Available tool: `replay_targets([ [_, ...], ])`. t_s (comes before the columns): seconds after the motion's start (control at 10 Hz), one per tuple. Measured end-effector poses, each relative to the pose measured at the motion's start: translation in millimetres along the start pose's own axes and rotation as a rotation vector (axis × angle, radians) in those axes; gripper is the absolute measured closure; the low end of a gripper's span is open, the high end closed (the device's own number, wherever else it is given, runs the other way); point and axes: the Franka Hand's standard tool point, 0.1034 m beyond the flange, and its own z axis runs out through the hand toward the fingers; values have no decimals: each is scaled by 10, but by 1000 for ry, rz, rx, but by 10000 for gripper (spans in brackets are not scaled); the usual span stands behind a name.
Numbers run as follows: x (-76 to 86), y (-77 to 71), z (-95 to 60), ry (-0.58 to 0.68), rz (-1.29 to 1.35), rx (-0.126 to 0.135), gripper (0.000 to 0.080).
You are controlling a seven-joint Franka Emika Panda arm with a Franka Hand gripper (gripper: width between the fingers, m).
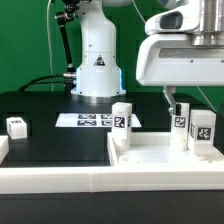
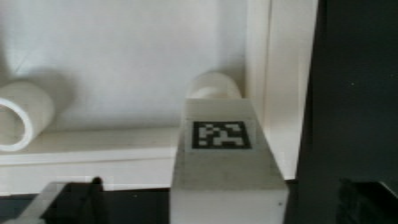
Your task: Assemble square table
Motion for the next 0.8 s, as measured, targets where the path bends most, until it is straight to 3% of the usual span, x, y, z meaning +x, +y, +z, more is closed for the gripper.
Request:
replay_targets([
  [0.5, 14, 18, 4, 5, 3, -2, 150],
  [0.8, 94, 85, 35, 19, 32, 20, 150],
])
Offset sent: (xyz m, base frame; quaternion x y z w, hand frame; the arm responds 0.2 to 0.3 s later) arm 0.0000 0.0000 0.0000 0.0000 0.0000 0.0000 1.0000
